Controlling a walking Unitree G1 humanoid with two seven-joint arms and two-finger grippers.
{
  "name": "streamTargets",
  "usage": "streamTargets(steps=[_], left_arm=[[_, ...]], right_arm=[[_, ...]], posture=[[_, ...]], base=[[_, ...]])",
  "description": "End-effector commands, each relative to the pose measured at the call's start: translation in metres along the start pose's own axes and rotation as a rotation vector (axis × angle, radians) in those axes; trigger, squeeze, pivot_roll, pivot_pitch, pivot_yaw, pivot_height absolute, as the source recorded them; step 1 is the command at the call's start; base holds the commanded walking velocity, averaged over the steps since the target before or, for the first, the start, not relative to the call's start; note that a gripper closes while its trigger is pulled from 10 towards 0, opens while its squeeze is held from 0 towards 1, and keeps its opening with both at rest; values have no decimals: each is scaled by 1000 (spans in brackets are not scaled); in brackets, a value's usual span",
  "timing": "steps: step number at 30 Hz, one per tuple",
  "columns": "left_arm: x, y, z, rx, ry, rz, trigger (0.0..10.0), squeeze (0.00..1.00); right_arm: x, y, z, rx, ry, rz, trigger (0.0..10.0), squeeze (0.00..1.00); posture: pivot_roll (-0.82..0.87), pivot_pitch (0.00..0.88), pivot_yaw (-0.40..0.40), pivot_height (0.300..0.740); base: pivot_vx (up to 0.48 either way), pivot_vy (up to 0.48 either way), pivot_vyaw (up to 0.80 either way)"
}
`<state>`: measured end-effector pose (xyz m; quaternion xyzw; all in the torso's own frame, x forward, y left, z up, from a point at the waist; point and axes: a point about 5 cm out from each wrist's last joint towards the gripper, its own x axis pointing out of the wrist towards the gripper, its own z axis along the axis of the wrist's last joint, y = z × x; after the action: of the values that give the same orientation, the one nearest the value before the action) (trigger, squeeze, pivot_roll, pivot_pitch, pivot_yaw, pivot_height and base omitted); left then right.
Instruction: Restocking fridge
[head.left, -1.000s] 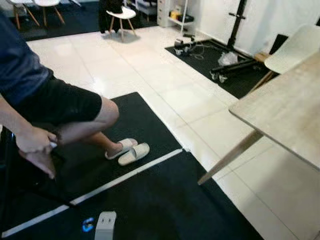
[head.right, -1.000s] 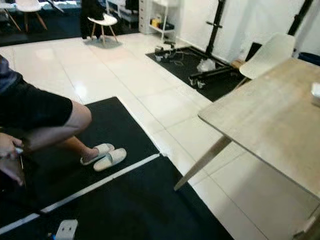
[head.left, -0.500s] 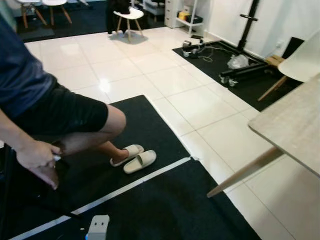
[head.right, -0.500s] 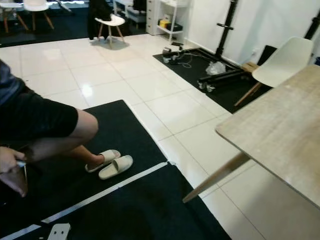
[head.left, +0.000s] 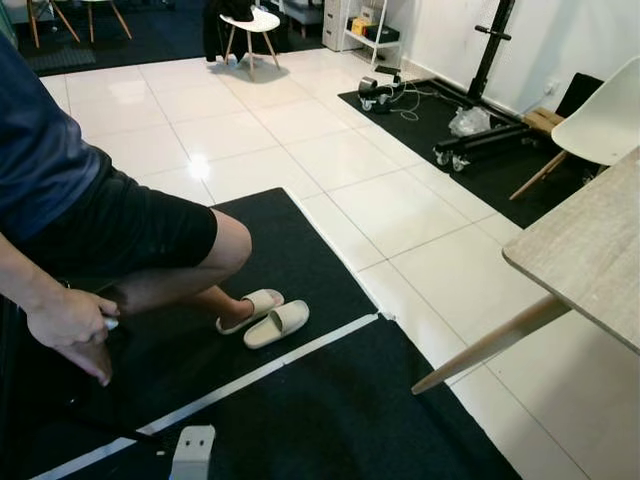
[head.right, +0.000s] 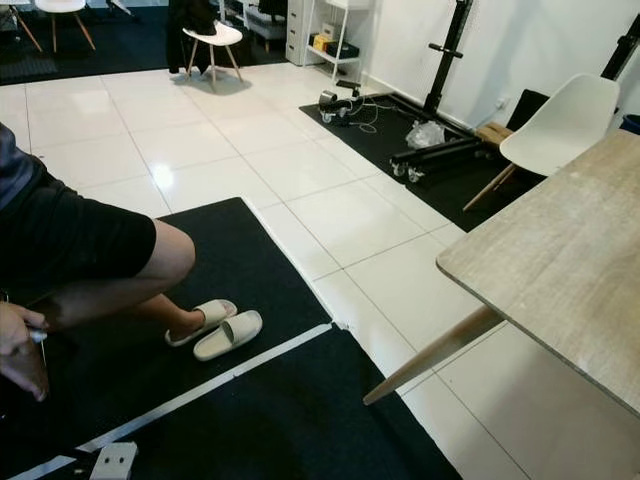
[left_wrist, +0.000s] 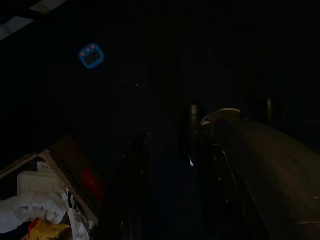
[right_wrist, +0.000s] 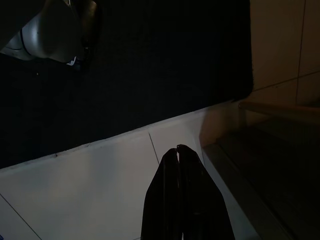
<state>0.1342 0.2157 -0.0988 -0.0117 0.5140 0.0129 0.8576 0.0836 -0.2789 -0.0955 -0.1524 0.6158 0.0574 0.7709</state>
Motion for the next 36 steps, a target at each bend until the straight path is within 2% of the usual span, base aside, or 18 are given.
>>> streamTargets(steps=[1,10,19,23,32,36], left_arm=[[1,-11,-4,-3,19,-15,10000,0],[2,-13,-5,2,23,-18,10000,0],[-2,1,-9,5,26,-3,10000,0],[-2,2,-9,7,27,-3,10000,0],[3,-23,-8,10,27,-30,10000,0],[5,-33,-4,12,24,-42,10000,0]], right_arm=[[-1,-3,-3,-3,10,-3,10000,0],[-1,-2,-3,-4,10,0,10000,0],[0,0,-2,1,8,5,10000,0],[0,0,-2,3,8,6,10000,0],[0,0,-3,3,10,8,10000,0],[0,1,-3,-5,17,15,10000,0]], posture=[[43,0,-67,740],[46,0,-63,740],[46,0,-58,740],[46,0,-58,740],[46,0,-57,740],[46,0,-57,740]], base=[[0,0,0],[0,0,0],[0,0,0],[0,0,0],[0,0,0],[0,0,-747]])
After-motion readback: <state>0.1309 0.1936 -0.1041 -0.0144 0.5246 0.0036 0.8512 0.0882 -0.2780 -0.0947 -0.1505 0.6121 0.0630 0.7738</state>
